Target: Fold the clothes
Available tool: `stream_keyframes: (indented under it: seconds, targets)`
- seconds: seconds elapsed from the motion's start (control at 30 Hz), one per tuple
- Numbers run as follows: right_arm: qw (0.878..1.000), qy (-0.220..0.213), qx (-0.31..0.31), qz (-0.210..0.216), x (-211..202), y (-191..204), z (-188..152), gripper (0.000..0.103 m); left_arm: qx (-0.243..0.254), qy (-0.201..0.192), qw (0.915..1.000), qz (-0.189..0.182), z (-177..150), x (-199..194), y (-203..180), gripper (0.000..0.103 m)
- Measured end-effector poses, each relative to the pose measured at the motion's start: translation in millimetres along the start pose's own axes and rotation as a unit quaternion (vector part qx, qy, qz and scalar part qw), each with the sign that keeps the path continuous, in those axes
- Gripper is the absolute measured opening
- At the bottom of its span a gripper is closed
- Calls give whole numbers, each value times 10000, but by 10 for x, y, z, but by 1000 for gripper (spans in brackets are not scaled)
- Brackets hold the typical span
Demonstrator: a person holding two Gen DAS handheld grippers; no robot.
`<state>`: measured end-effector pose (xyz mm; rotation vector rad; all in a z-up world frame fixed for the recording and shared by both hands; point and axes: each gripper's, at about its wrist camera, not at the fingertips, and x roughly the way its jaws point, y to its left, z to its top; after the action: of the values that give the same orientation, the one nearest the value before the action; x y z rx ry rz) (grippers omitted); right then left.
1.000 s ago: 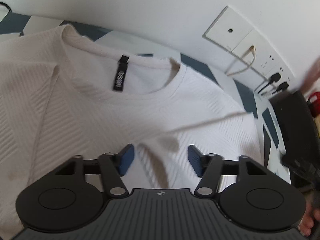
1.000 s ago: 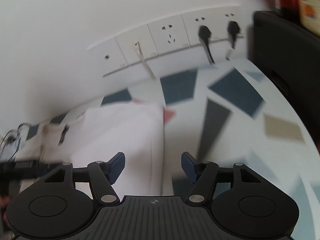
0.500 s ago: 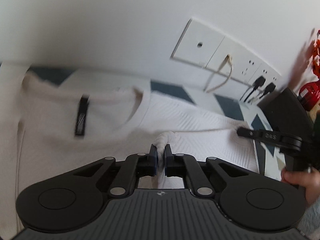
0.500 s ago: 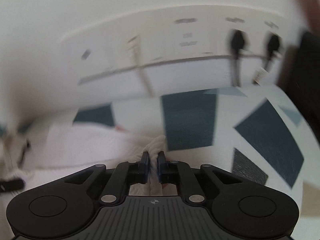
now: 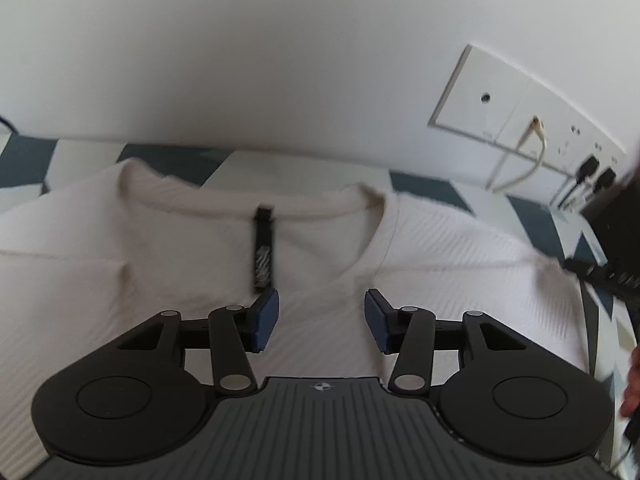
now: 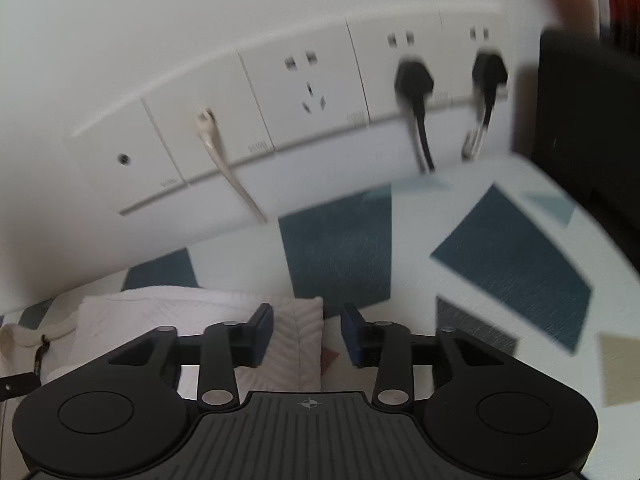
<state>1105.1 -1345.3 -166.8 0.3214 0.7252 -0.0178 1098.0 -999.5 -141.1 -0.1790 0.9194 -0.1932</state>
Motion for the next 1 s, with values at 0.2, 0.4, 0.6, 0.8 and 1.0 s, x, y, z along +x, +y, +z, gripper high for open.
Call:
stream_keyframes:
  seconds: [0.2,0.4,0.6,0.8,1.0]
  targets:
    - [9961,146,-53,865,-450,-3,-245,66,438,162,9987,-225,-493,-507,70,63]
    - [9922,-191,684,1028,-801,-180,-485,77,877,-25,9953,421,-868,-1102,163,73]
    - [9722,-576,1463,1737,-1039,-373,-218,100,594,-412,9890,1288,-965,-1624,320,89]
    - [9827,-375,842,1606,-1284,-164,-145,102,348,-642,9848,1575,-1222,-2192,543,100]
    - [9696,248,1460,1946,-1671,-99,-703,102,-67,-579,9910,1207,-1559,-2518,1041,100]
